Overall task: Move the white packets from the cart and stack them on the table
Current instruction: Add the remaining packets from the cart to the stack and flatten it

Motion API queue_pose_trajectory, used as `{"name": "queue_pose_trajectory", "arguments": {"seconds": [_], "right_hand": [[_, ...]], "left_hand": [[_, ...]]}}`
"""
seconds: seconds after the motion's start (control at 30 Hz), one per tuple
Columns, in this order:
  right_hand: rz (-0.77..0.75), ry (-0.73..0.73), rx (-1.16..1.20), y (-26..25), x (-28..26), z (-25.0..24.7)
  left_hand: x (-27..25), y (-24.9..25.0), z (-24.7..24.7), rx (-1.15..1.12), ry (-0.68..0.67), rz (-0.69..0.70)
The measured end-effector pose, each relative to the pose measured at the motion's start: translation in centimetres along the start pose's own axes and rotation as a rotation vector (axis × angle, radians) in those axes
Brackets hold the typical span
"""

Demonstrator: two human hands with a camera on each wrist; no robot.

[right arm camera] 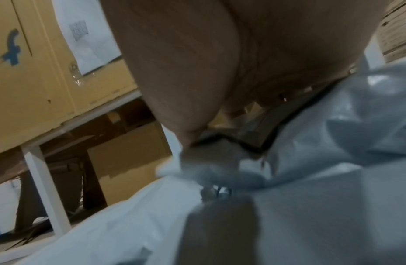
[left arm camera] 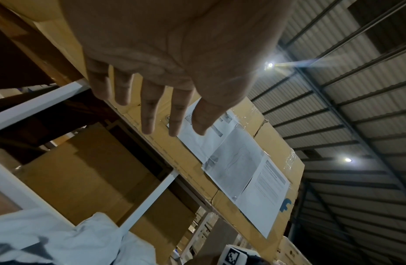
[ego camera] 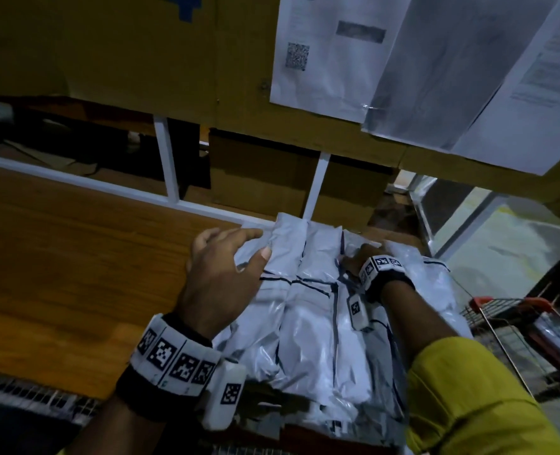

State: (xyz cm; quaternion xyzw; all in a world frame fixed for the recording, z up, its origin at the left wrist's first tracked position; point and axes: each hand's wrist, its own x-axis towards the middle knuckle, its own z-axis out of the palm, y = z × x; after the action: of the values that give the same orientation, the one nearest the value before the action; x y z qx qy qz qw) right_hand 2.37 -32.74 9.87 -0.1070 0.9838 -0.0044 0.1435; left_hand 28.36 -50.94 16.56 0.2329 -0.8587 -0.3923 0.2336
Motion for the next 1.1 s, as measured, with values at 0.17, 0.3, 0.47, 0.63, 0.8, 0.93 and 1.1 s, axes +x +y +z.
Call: {"name": "queue_pose_trajectory", "arguments": {"seconds": [0.17,0.3,0.47,0.63,0.8,0.93,1.1], "right_hand": [[-0.061,-0.102,-0.025,0.7,2.7,1.6],[-0.090,-0.041,0.044,1.8,0.7,-0.6],[-0.013,0.131,0.235,5.9,-1.2,-4.0],[-0.016,0.179,0.422,11.6,-6.4,-6.4],[0.042,0.344,0.526,21.2,-12.2,-4.8],[0.102,0.436,0.509,30.0,-16.5,-2.3],[0.205,0.496,0.514,41.3,-19.3,1.5]], "left_hand": [[-0.5,-0.6,-0.1,0.017,-0.042,-0.012],[-1.1,-0.3,0.3,0.055,-0.055,0.010],[-1.8,1.6,1.9,0.029,-0.060,0.043],[-3.2,5.9,4.9,0.012,-0.062,0.150],[-6.4,12.2,10.3,-0.052,-0.091,0.311],[-10.1,18.1,16.8,-0.091,-0.146,0.366],[-14.7,25.2,26.1,-0.086,-0.292,0.460]]}}
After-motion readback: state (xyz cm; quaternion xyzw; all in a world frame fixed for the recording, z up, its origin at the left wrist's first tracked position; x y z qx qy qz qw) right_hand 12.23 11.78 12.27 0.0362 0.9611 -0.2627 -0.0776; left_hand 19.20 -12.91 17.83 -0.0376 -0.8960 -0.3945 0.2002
